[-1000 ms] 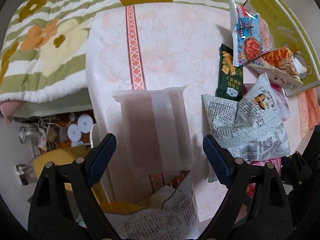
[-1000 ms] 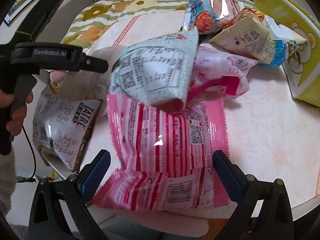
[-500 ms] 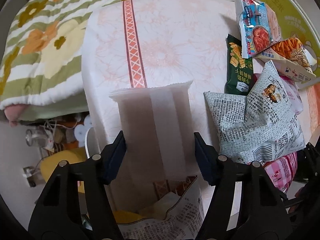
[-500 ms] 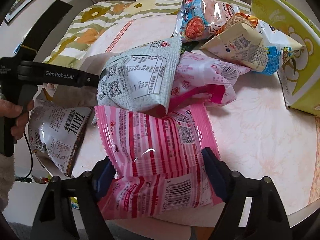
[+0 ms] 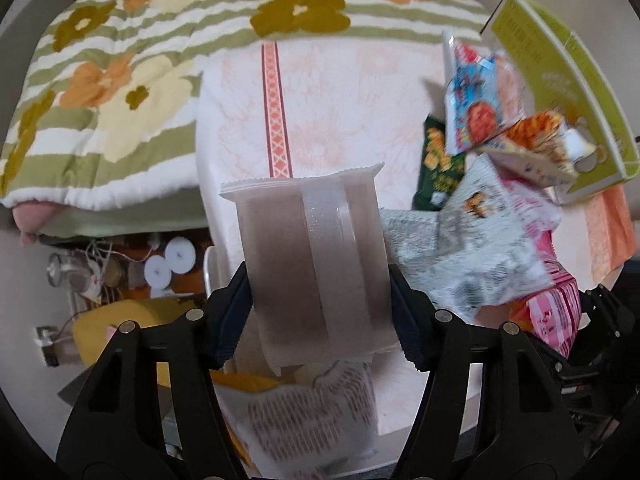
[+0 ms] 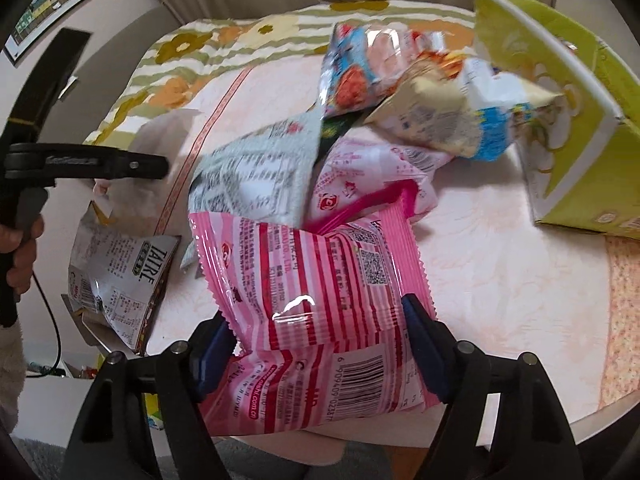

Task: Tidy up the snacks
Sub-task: 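Carry the cup and pink bag over the box and release the cup inside, then lower the pink wafer bag into the box and open the right tool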

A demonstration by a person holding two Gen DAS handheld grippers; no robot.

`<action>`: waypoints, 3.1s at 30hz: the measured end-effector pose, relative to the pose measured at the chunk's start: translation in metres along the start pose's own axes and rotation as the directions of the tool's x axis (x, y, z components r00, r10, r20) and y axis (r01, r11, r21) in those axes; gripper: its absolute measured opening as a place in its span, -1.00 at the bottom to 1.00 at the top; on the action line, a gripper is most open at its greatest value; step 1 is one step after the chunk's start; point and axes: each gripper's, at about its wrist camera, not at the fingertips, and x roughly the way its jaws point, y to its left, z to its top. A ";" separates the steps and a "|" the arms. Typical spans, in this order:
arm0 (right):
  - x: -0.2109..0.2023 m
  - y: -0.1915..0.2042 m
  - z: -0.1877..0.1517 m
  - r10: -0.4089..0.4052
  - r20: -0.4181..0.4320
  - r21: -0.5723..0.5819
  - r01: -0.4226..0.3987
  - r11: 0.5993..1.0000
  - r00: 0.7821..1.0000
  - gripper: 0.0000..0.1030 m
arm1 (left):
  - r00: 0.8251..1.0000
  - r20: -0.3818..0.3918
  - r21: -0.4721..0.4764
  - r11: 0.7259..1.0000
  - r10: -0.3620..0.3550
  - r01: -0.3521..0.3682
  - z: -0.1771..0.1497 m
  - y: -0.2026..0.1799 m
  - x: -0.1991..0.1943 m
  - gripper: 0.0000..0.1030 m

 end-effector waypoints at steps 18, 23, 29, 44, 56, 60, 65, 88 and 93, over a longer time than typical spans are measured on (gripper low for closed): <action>-0.104 -0.015 0.010 -0.070 0.210 0.083 0.054 0.995 0.975 0.42 | 0.973 0.208 0.081 0.993 -0.099 0.083 0.003 -0.048 -0.103 0.18; -0.135 -0.042 0.024 -0.076 0.279 0.114 0.046 0.992 0.957 0.42 | 0.963 0.245 0.102 0.990 -0.116 0.094 0.016 -0.073 -0.121 0.18; -0.166 -0.094 0.044 -0.085 0.347 0.123 0.045 0.991 0.934 0.42 | 0.948 0.290 0.107 0.989 -0.132 0.105 0.040 -0.117 -0.134 0.18; -0.192 -0.255 0.113 -0.078 0.369 0.130 0.032 0.991 0.926 0.42 | 0.944 0.257 0.105 0.977 -0.209 0.188 0.117 -0.279 -0.089 0.18; -0.163 -0.316 0.142 -0.044 0.313 0.162 -0.007 0.987 0.949 0.42 | 0.964 0.122 0.223 0.953 -0.236 0.205 0.138 -0.372 -0.025 0.18; -0.153 -0.319 0.147 -0.027 0.294 0.167 -0.023 0.986 0.955 0.42 | 0.954 0.142 0.247 0.943 -0.265 0.225 0.135 -0.380 -0.021 0.40; -0.142 -0.320 0.158 -0.019 0.281 0.167 -0.030 0.986 0.959 0.42 | 0.959 0.131 0.220 0.950 -0.253 0.220 0.144 -0.371 -0.016 0.93; -0.096 -0.302 0.180 -0.001 0.197 0.114 -0.022 0.993 0.980 0.94 | 0.967 0.107 0.204 0.957 -0.230 0.205 0.148 -0.337 -0.006 0.93; -0.103 -0.306 0.165 0.021 0.183 0.119 -0.043 0.992 0.983 0.94 | 0.968 0.115 0.201 0.959 -0.224 0.199 0.142 -0.339 -0.012 0.93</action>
